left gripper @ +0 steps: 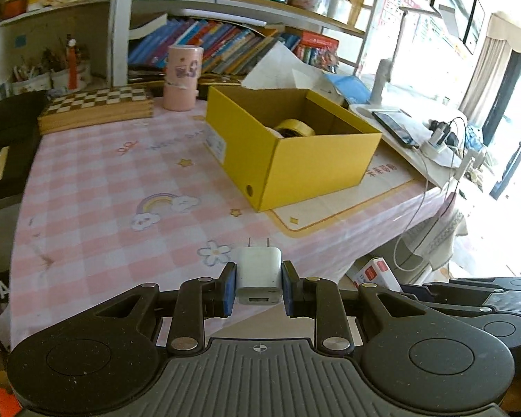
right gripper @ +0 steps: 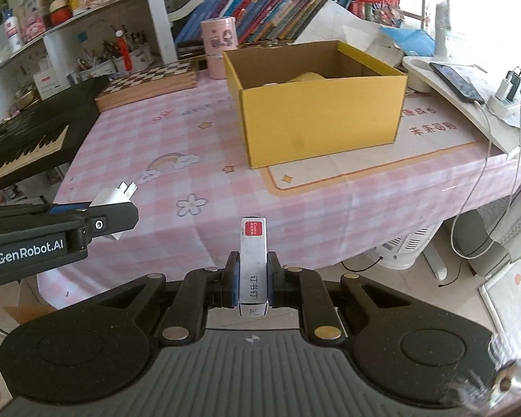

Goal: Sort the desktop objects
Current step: 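Carry the small box and white charger over the yellow box with both grippers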

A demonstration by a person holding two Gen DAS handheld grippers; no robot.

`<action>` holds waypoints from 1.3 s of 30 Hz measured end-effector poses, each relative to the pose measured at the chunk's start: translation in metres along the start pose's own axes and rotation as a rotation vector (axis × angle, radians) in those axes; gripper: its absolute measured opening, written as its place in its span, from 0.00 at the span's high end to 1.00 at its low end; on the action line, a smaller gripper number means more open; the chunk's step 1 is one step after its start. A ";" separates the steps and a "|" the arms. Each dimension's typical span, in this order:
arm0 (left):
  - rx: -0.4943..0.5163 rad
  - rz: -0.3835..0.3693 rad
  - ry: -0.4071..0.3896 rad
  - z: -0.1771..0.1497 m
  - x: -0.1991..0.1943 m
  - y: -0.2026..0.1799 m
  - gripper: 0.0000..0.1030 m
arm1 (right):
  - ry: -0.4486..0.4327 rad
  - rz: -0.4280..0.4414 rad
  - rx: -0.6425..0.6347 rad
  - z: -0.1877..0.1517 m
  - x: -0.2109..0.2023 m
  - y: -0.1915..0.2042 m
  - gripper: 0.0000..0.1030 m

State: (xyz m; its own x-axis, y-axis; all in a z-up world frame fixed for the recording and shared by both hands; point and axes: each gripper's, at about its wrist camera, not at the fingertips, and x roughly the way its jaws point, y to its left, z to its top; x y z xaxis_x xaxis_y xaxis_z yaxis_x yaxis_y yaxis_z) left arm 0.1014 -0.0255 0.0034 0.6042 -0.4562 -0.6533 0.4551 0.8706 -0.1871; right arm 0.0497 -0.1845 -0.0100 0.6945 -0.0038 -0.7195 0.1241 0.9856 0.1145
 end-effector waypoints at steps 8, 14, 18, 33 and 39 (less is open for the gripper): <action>0.028 -0.014 0.015 0.013 0.022 -0.028 0.76 | 0.012 -0.015 0.029 0.009 0.005 -0.034 0.87; 0.026 -0.008 0.030 0.023 0.041 -0.046 0.76 | 0.024 -0.004 0.019 0.021 0.013 -0.055 0.87; 0.022 -0.001 0.035 0.030 0.053 -0.059 0.76 | 0.034 0.005 0.012 0.029 0.020 -0.072 0.87; -0.025 0.034 0.046 0.040 0.090 -0.108 0.76 | 0.070 0.049 -0.038 0.052 0.039 -0.134 0.87; -0.043 0.060 0.040 0.043 0.098 -0.122 0.76 | 0.079 0.083 -0.064 0.059 0.046 -0.154 0.87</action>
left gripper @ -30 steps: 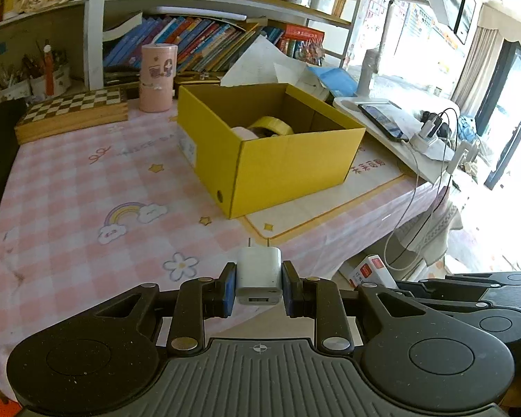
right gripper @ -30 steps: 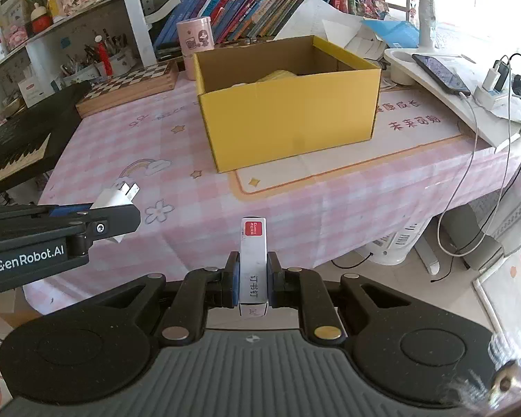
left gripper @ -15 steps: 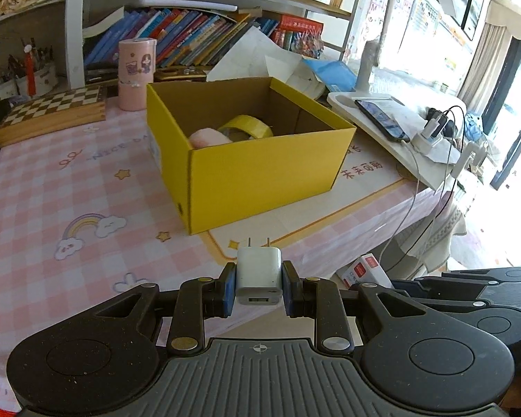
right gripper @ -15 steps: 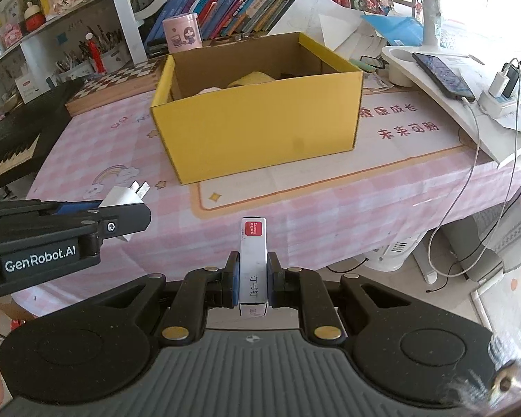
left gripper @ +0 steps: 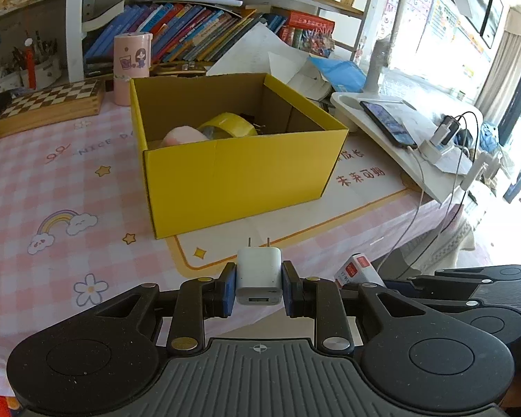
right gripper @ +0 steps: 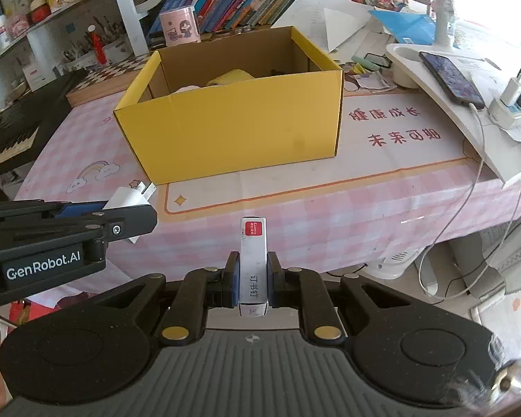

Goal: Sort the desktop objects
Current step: 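Carry the small box and white charger over the yellow box with both grippers, then open the right gripper to drop the small box in while the left gripper releases the charger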

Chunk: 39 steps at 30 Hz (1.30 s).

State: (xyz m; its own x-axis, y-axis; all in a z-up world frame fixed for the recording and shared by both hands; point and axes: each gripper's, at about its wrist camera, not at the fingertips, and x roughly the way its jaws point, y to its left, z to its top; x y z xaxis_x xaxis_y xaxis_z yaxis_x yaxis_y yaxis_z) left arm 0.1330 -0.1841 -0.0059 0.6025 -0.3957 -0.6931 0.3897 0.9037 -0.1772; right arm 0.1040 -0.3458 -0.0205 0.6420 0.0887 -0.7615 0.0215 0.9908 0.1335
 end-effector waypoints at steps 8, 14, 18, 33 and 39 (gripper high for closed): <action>0.012 0.024 -0.037 0.011 0.003 -0.017 0.76 | -0.012 0.040 -0.021 0.011 0.004 -0.017 0.87; 0.018 0.051 -0.084 0.028 0.007 -0.026 0.76 | -0.040 0.052 -0.033 0.022 0.003 -0.028 0.87; 0.034 0.068 -0.131 0.043 0.008 -0.030 0.76 | -0.088 0.056 -0.052 0.037 0.000 -0.036 0.87; 0.057 0.205 -0.240 0.119 0.054 -0.005 0.76 | -0.284 0.078 -0.167 0.147 0.013 -0.041 0.87; 0.075 0.246 -0.197 0.125 0.089 0.007 0.76 | -0.269 0.066 -0.235 0.179 0.046 -0.031 0.87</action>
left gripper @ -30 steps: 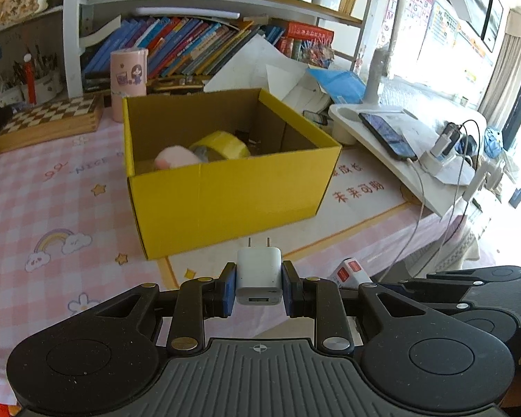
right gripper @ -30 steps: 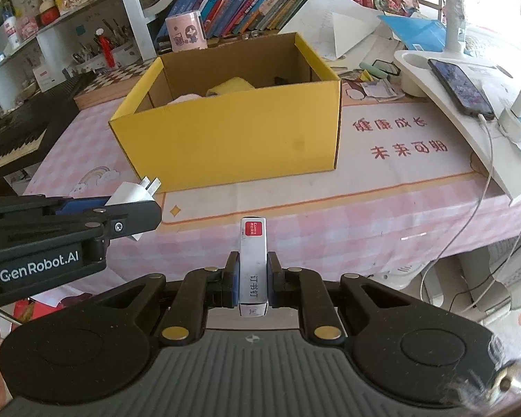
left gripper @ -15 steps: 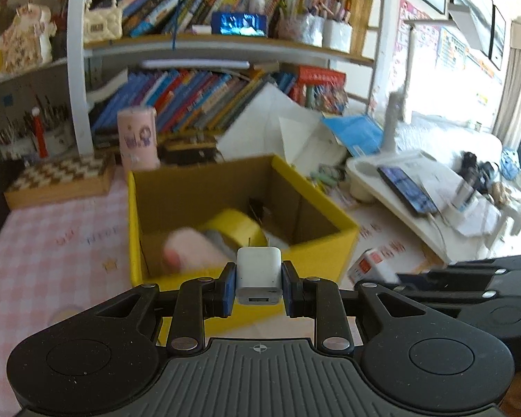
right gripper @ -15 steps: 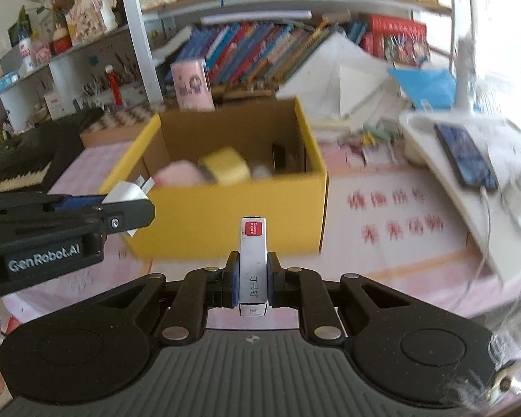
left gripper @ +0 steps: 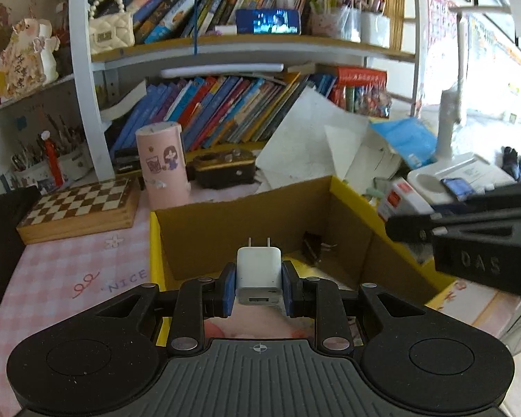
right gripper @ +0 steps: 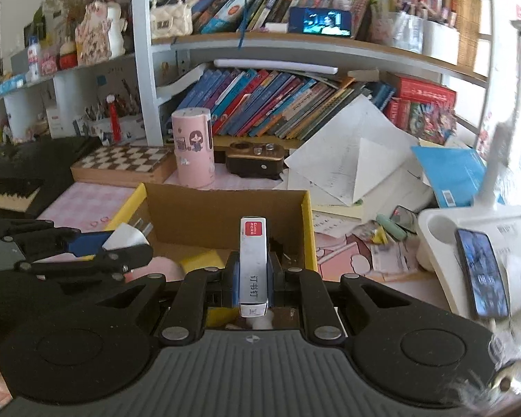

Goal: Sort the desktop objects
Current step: 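Open the right gripper to drop the small box in while the left gripper releases the charger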

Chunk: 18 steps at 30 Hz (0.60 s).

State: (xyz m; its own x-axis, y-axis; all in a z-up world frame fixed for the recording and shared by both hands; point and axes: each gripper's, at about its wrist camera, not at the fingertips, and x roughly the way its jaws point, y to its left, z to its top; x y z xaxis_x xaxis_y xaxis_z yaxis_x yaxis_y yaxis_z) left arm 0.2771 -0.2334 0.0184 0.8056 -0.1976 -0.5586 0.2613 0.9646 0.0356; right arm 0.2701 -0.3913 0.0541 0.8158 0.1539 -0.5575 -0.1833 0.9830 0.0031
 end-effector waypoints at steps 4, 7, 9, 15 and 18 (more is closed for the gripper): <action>-0.003 0.001 0.045 -0.007 0.015 0.000 0.76 | 0.029 0.005 -0.065 0.007 0.026 0.004 0.87; 0.008 0.003 0.073 -0.010 0.024 -0.003 0.76 | 0.073 0.014 -0.119 0.006 0.045 0.008 0.87; 0.020 0.008 0.096 -0.013 0.031 -0.005 0.76 | 0.114 0.018 -0.148 0.003 0.059 0.010 0.87; -0.024 -0.011 0.139 -0.021 0.040 0.000 0.76 | 0.208 0.028 -0.186 -0.013 0.084 0.010 0.87; -0.040 -0.014 0.147 -0.022 0.041 0.001 0.75 | 0.255 0.048 -0.188 -0.019 0.093 0.011 0.87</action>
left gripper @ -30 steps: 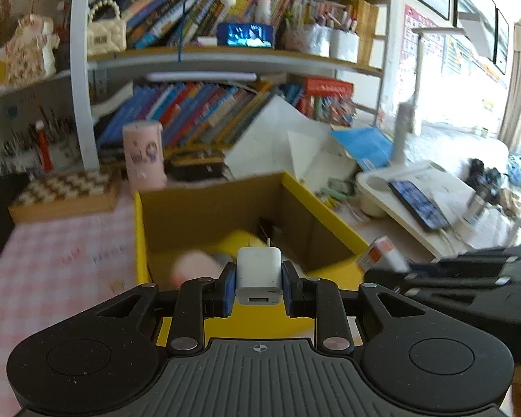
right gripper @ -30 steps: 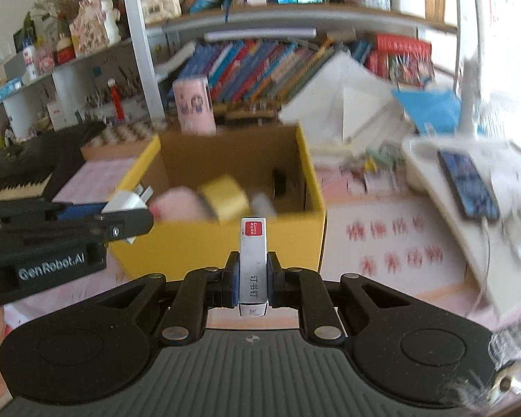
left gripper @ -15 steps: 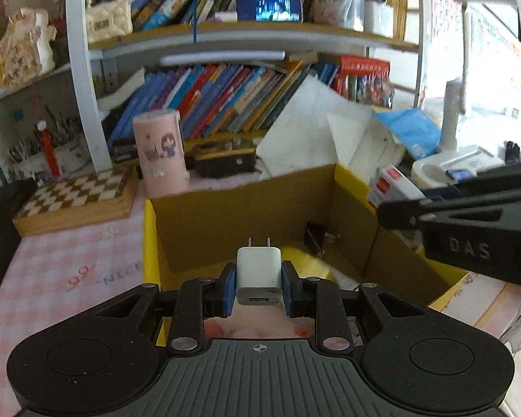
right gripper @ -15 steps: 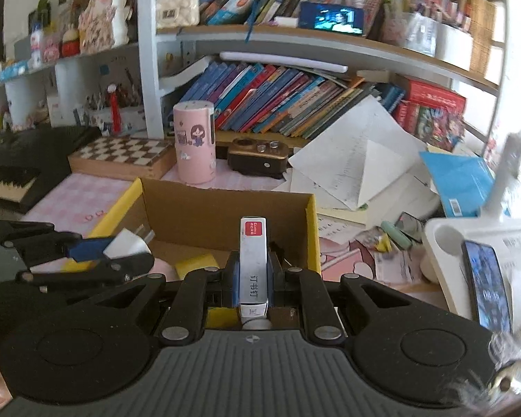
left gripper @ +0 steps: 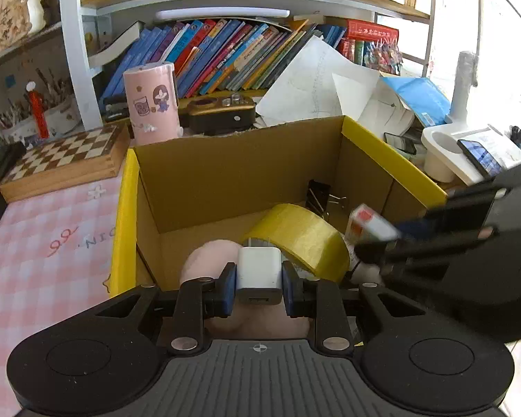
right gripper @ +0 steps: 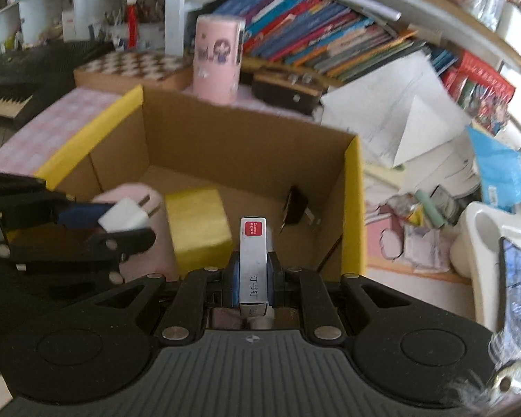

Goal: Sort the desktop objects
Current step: 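Open the right gripper to drop the small box in while the left gripper releases the charger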

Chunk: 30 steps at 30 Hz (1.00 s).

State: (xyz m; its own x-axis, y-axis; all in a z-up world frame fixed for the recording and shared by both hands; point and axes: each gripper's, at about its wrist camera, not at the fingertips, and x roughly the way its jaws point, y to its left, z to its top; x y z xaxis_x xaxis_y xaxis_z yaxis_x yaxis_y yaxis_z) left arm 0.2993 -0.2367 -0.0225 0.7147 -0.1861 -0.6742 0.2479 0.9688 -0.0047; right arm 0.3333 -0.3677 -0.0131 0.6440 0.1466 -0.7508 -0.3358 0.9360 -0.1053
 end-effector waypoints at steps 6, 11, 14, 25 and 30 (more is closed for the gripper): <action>-0.043 -0.021 -0.001 -0.003 0.001 0.006 0.73 | 0.061 0.043 0.063 -0.004 0.012 -0.004 0.87; -0.047 -0.007 -0.023 -0.005 -0.006 0.005 0.62 | 0.074 0.053 0.088 -0.005 0.014 -0.005 0.87; -0.030 0.001 -0.039 -0.005 -0.014 0.003 0.56 | 0.066 0.048 0.091 -0.005 0.013 -0.006 0.87; -0.063 0.049 -0.133 -0.017 -0.066 0.018 0.22 | -0.028 0.009 0.122 -0.007 -0.007 0.005 0.48; -0.072 0.110 -0.205 -0.021 -0.094 0.023 0.11 | -0.108 -0.036 0.137 -0.010 -0.030 0.014 0.37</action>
State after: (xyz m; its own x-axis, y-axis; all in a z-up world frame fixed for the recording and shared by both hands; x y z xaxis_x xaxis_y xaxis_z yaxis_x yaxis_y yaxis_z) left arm 0.2241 -0.1939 0.0256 0.8546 -0.1009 -0.5095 0.1192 0.9929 0.0033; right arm 0.3024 -0.3625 0.0014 0.7264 0.1382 -0.6732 -0.2187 0.9751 -0.0357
